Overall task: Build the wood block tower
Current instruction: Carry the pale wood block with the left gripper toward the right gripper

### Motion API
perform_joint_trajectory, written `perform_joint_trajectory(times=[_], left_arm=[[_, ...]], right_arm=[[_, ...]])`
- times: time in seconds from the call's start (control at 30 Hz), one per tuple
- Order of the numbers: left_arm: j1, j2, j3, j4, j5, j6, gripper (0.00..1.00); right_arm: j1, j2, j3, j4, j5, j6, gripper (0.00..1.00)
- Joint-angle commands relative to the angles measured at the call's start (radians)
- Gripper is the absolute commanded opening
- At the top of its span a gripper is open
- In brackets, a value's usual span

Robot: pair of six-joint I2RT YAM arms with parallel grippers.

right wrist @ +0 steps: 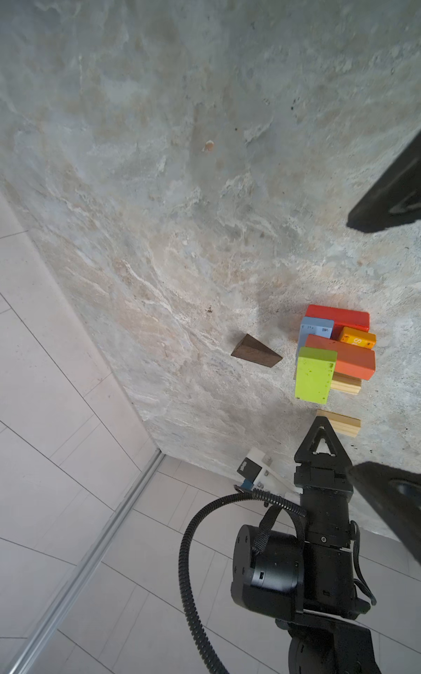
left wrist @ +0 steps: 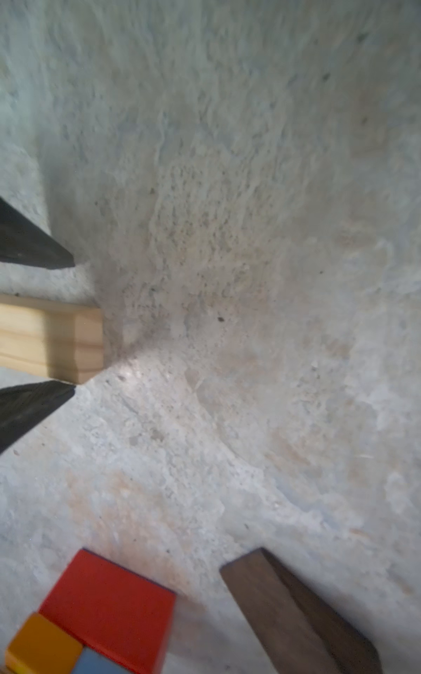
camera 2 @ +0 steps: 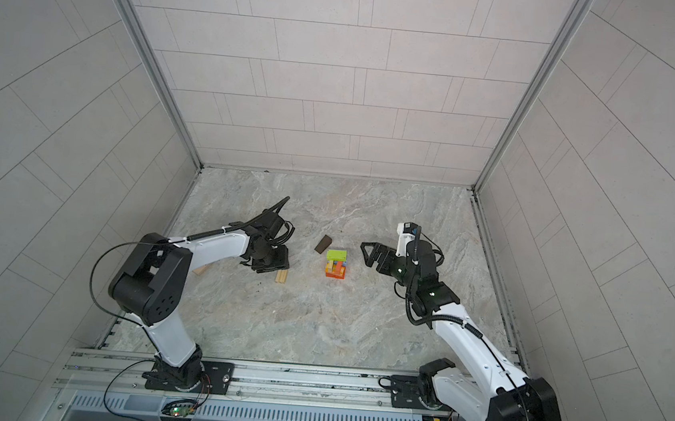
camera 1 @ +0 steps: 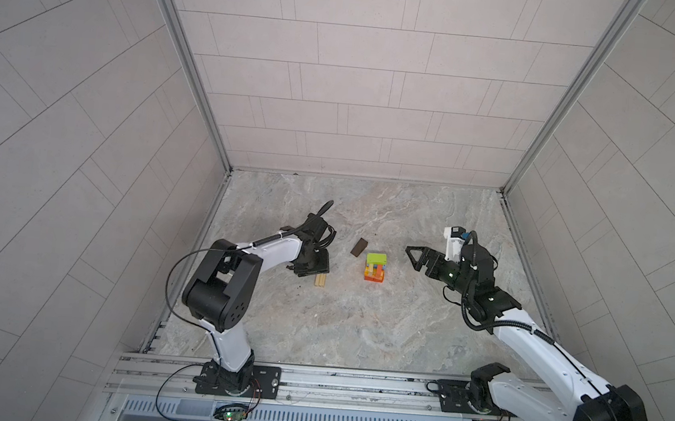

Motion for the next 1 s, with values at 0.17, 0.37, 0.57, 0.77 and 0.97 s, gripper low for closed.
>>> perform_joint_trajectory(times=[0.17,0.37,0.57,0.77,0.97], left_arm=[[-0.005,-0.298,0.003,-0.148,-0.114,0.028,0.70],[-0.002,-0.519,0.021,-0.296,-0.197,0.051,0.79],[-0.001,-0.767,0.002,-0.420,-0.315,0.099,0.98],[0.003,-0.893,-0.004,-0.480,-0.387,0.131,1.00],[0.023,-0.908,-0.008,-0.470,-0.425,0.142,1.00]], right_arm=[[0.113,-0.043,0.279,-0.457,0.075,-0.230,0.81],[0.397,0.049,0.396,-0.520,0.236,-0.227,0.47],[0.536,0.309,0.509,-0.456,0.278,-0.173,0.11],[0.591,0.659,0.761,-0.525,0.313,-0.184,0.00],[0.578,0.988,1.107,-0.790,0.313,-0.218,0.00]])
